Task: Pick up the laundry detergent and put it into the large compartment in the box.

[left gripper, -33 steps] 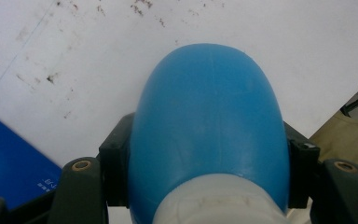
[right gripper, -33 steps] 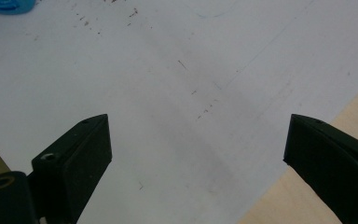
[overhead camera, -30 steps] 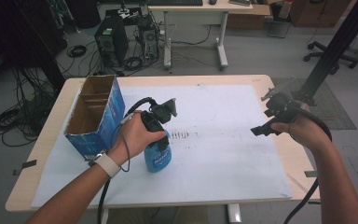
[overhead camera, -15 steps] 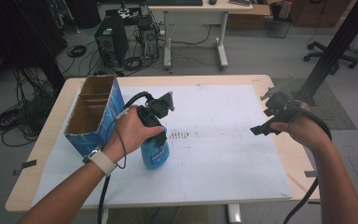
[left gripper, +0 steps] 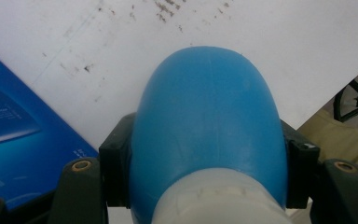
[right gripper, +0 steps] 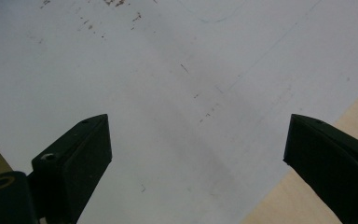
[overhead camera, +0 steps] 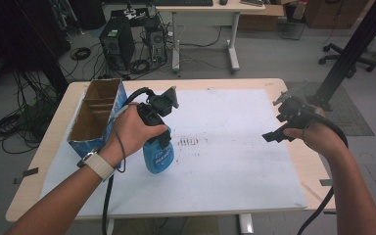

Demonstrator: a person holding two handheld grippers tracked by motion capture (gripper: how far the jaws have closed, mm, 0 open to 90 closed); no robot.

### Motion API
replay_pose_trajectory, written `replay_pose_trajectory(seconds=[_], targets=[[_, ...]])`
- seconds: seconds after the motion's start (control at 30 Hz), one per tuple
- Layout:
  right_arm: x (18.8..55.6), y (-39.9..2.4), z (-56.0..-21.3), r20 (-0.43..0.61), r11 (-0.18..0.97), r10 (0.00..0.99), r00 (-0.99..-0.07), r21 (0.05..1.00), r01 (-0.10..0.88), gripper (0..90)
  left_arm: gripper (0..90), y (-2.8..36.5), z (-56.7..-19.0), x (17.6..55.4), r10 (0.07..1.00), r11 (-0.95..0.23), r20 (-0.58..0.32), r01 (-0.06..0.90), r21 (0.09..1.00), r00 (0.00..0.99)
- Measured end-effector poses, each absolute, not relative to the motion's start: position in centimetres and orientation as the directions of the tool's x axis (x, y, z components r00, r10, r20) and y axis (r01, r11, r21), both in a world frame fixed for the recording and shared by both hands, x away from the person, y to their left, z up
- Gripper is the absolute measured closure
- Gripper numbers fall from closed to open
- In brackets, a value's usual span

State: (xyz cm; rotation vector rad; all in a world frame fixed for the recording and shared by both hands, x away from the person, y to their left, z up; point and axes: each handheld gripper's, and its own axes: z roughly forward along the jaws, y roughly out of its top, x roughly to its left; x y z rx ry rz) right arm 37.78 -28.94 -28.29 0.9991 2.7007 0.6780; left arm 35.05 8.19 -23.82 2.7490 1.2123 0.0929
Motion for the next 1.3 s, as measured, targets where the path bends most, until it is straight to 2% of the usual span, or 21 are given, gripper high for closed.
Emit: replay_pose_trajectory(seconds=[1.3], targets=[[38.0, -28.2, -28.1, -0.014, 0.68, 0.637, -0.771, 0.481, 0.553, 7.5, 37.1, 10.3, -18.3, 35.3, 0.799, -0.594, 0.014, 0.785, 0.174, 0.601]])
